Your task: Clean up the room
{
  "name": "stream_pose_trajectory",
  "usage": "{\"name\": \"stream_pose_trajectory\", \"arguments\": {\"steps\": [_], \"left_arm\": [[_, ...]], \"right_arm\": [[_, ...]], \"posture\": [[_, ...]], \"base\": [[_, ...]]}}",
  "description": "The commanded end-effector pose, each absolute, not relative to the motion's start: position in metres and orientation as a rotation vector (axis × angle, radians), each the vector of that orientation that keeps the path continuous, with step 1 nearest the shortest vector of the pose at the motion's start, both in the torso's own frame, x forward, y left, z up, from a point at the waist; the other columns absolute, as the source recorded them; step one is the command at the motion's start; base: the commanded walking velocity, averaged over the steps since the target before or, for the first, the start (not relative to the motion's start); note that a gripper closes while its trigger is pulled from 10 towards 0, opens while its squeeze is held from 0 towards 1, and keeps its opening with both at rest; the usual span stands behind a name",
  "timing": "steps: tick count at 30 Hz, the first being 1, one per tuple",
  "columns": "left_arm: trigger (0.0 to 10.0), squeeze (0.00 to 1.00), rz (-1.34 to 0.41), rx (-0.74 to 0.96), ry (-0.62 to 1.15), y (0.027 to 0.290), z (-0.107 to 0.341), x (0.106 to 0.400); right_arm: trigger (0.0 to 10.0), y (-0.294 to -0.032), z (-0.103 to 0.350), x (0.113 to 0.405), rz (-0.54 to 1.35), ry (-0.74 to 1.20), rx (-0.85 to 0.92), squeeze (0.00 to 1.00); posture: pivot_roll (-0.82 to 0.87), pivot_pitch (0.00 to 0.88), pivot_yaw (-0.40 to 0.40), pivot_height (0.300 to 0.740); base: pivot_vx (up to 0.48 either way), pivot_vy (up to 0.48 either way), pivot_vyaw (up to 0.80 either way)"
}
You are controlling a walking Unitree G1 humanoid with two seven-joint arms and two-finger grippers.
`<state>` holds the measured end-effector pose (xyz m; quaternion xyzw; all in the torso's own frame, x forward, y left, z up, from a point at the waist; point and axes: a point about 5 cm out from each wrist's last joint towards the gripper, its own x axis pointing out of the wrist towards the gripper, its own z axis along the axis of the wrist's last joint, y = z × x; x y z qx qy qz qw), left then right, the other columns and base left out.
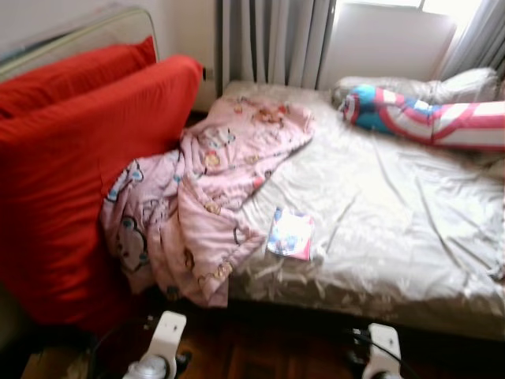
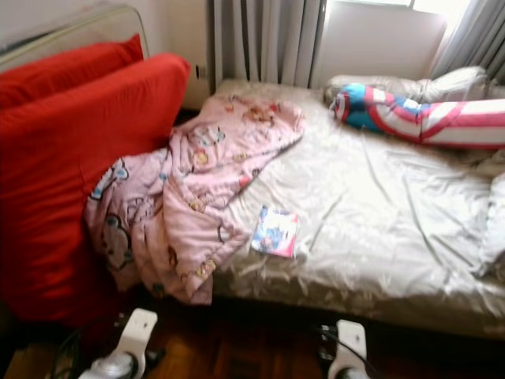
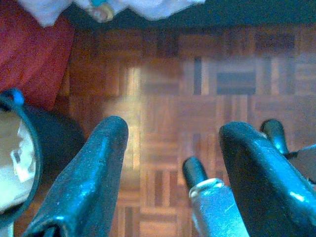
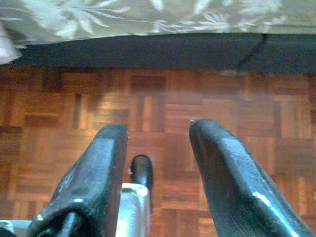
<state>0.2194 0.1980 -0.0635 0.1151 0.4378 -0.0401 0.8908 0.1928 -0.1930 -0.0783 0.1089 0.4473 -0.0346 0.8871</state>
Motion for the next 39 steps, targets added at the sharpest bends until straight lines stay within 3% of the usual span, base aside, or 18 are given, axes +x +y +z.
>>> {"name": "stream_pose_trajectory", "arguments": {"steps": [1,18,33,39], "left_arm": [[10.0,0.00,-0.075,0.243,0.932,0.203,-0.066,0.214],[10.0,0.00,-0.069,0.236,0.929,0.202,-0.067,0.213],[10.0,0.00,-0.024,0.127,0.818,0.200,-0.064,0.214],[10.0,0.00,0.025,0.051,0.754,0.200,-0.061,0.215]], "right_arm": [[10.0,-0.192,-0.077,0.196,-0.071,0.917,0.223,0.00],[10.0,-0.193,-0.077,0.196,-0.072,0.914,0.216,0.00],[10.0,-0.193,-0.074,0.198,-0.063,0.839,0.168,0.00],[10.0,-0.193,-0.066,0.206,0.007,0.744,0.064,0.00]], "posture": [[0.00,0.000,-0.025,0.740],[0.00,0.000,-0.027,0.740],[-0.01,0.000,-0.018,0.740],[-0.02,0.000,-0.005,0.740]], "base": [[0.000,0.000,0.00],[0.000,-0.296,0.00],[0.000,0.000,0.00],[0.000,0.000,0.00]]}}
